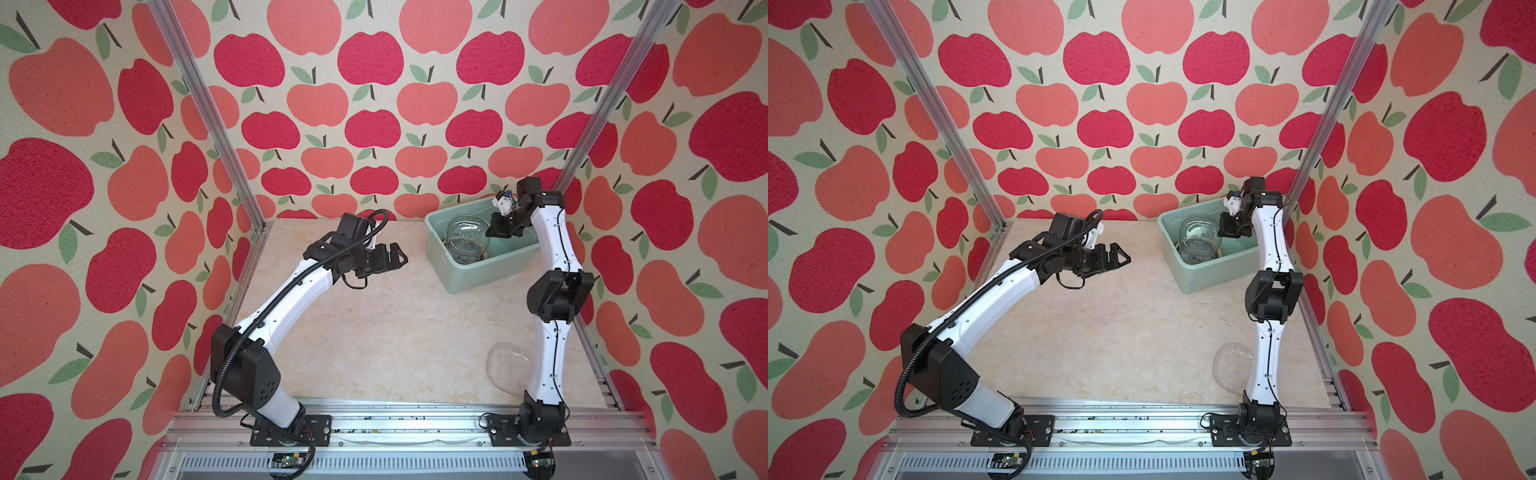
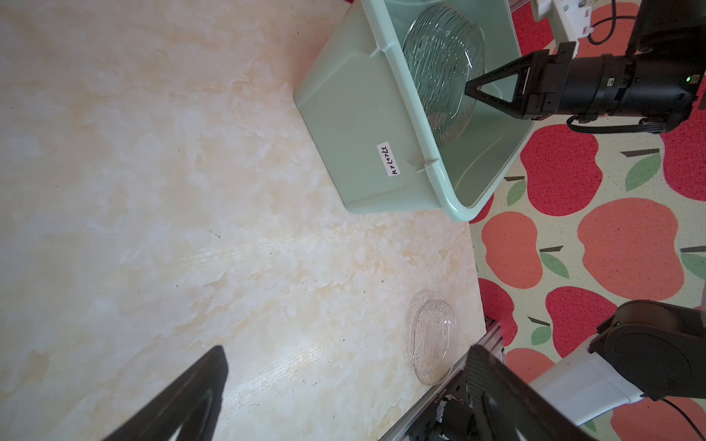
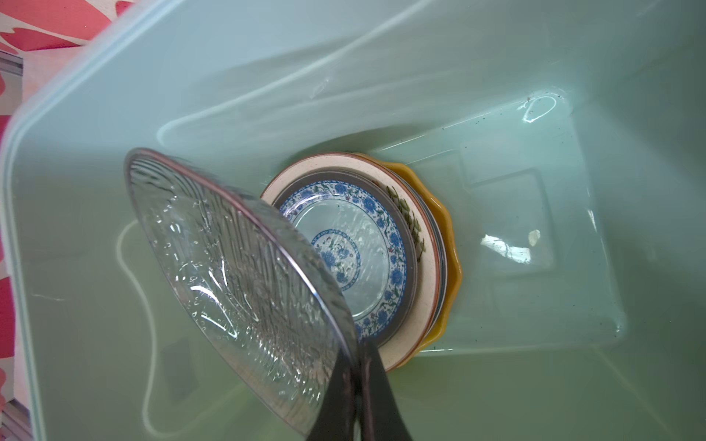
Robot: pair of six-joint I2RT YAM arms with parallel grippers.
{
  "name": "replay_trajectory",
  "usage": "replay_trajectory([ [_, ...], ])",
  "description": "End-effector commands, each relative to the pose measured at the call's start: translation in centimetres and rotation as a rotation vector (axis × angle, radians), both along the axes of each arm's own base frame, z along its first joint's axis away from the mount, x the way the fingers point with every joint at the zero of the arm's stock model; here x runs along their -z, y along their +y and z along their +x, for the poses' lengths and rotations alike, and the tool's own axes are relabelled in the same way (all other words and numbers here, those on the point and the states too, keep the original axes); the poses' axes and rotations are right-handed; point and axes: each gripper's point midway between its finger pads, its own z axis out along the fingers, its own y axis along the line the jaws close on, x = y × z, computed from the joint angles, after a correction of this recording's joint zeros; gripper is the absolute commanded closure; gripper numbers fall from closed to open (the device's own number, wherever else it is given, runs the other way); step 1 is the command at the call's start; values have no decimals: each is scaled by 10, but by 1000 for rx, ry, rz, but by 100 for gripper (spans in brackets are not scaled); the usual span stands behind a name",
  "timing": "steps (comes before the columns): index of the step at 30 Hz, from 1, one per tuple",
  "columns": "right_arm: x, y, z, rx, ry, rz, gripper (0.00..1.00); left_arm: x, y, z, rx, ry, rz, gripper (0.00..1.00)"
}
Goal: Place the plates into the plastic bin on the countertop
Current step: 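Lower the clear glass plate into the bin against the stacked plates with right gripper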
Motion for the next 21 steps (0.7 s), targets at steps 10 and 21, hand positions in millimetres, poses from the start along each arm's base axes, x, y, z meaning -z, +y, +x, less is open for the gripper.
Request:
replay_trajectory([
  [10, 41, 18, 12, -73, 16, -75, 100, 7, -3, 2, 15, 41, 17, 1],
  [21, 68, 12, 20, -49, 45, -92, 96, 10, -4, 4, 18, 54, 25, 1],
])
